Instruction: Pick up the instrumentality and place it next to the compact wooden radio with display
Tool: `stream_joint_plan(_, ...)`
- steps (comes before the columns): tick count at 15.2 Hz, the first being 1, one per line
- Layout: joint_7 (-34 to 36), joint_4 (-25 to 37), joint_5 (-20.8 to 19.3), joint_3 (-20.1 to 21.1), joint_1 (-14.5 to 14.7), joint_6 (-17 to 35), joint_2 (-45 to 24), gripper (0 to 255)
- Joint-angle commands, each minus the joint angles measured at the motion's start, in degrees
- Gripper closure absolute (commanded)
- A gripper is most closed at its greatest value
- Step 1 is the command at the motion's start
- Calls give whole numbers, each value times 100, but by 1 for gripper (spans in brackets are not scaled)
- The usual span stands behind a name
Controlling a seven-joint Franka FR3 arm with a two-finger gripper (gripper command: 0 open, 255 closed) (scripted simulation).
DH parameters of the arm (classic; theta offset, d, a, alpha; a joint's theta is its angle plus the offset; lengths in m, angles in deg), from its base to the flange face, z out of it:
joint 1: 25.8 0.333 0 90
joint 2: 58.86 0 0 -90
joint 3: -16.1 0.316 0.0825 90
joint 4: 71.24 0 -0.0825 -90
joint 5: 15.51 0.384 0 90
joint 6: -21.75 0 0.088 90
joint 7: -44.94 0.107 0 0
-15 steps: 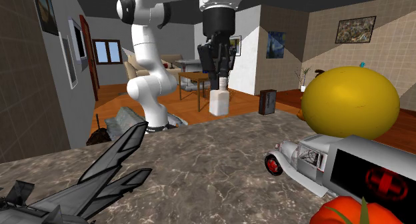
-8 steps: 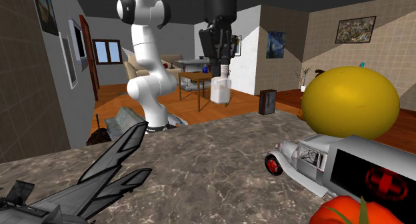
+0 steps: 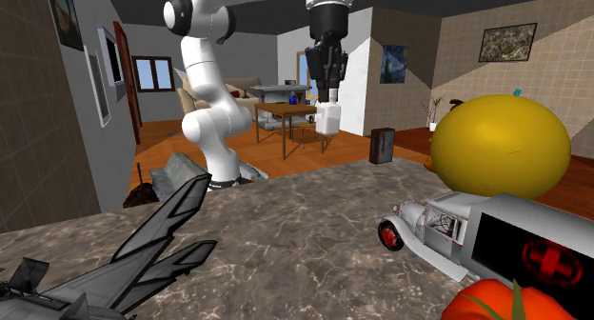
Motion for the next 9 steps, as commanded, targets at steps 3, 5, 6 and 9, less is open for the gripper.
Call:
stream_joint_plan(3,518,-271,84,366,171,-90,329,255)
stream_joint_plan(5,786,-379,148,564,262,-124,457,255)
stream_joint_plan(6,921,-424,183,663,310,-141,513,255)
stream_joint_plan(9,1327,-519,299,966,454,-192,643,255)
